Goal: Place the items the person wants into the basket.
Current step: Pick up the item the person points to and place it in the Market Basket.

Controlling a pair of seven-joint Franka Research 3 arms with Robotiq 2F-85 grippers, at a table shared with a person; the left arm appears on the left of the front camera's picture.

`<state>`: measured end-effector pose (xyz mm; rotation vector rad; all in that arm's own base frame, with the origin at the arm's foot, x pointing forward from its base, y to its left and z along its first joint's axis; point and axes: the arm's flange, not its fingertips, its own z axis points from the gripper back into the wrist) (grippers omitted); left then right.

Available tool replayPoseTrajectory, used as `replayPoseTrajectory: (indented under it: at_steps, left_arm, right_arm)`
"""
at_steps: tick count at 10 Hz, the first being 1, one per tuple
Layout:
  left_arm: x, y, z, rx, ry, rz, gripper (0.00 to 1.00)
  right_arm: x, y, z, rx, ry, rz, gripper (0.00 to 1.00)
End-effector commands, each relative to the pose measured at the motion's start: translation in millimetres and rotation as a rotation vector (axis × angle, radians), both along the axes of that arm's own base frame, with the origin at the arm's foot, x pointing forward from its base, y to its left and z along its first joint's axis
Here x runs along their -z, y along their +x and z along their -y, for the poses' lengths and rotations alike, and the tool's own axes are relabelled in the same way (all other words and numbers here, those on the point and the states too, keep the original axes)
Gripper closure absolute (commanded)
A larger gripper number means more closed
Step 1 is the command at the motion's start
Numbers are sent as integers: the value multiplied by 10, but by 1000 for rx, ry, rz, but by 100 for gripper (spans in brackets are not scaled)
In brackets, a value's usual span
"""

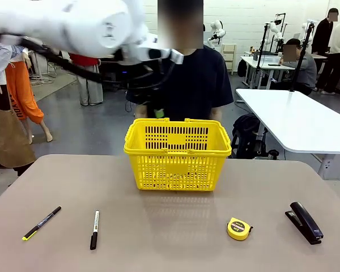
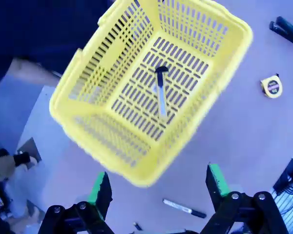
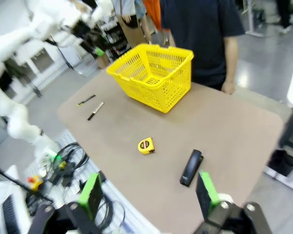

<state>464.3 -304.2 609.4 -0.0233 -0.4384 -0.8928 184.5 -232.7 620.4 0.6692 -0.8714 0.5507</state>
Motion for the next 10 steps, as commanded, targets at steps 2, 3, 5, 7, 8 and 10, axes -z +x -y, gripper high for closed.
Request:
replayPoseTrajectory:
  at_steps: [2, 3, 5, 7, 8, 10]
  left_arm:
    - [600, -950, -955, -27, -95, 34, 0]
    - [661, -1064, -1085, -34, -112, 35, 0]
    - [766, -1192, -1269, -46, -140, 24, 0]
    - [781, -1094, -1340, -83, -152, -33, 0]
    - [815, -1227, -1311, -81, -115, 7, 0]
    - [815, -1227, -1311, -81, -115, 7, 0]
  right_arm:
    - [-16, 12, -7, -15, 27, 27, 0]
    - [-16, 12, -7, -15, 27, 27, 0]
    - [-16, 12, -7, -15, 27, 27, 0]
    - [-16, 12, -7, -15, 27, 27, 0]
    - [-16, 12, -7, -15, 27, 27, 0]
    - [-16, 12, -7, -15, 27, 27, 0]
